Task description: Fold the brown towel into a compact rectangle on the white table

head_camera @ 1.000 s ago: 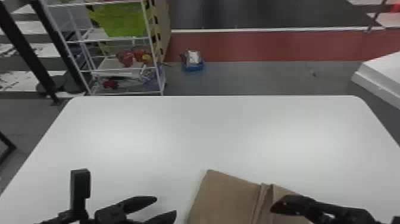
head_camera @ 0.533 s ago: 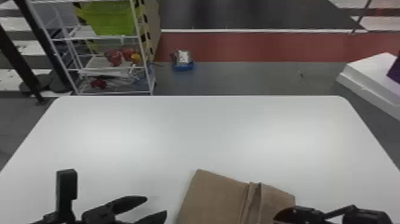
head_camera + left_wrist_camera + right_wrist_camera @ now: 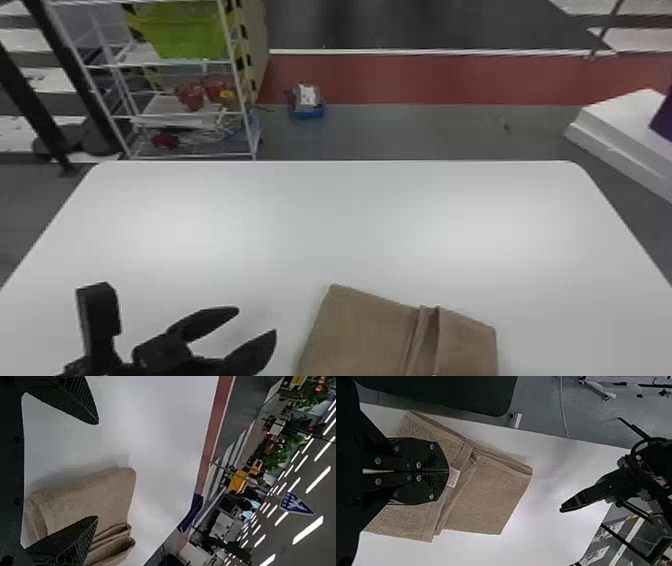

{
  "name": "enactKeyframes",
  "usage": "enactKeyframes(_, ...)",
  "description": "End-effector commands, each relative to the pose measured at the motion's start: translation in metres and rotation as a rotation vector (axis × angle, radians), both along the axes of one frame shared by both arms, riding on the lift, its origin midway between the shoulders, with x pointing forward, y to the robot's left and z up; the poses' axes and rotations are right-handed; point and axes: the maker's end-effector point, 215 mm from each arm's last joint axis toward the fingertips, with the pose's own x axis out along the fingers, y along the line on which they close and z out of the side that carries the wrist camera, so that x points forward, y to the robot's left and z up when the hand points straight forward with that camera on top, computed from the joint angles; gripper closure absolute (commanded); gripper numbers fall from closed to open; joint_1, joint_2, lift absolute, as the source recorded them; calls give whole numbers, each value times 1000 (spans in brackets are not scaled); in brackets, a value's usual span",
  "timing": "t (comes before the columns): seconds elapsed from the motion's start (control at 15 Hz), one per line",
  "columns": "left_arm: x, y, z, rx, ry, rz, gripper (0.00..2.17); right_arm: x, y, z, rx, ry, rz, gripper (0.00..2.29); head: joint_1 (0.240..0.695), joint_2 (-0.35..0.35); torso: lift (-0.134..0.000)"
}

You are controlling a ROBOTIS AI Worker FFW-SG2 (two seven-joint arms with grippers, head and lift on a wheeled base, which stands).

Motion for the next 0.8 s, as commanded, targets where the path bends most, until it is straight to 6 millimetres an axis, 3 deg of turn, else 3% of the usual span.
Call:
enactKeyframes(0.0, 5, -5, 9, -26, -39, 28, 26, -3, -6, -6, 58, 86, -70, 2192, 695, 23, -123)
enactKeyframes(0.13, 13, 2, 17, 6, -106, 78, 26, -6, -10, -13, 88, 149, -133, 2192, 695, 15, -123)
enactKeyframes(0.27, 11, 2, 17, -3, -102, 81, 26, -4, -28, -23, 106, 262, -278, 2189, 695, 14, -123)
enactKeyframes(0.4, 9, 4, 16, -6, -98, 81, 26, -10, -33, -26, 101, 299, -312, 2189, 695, -11, -123)
enactKeyframes(0.73, 9, 6, 15, -16, -96, 88, 26, -18, -18, -21, 146, 385, -374, 2182, 695, -28, -123)
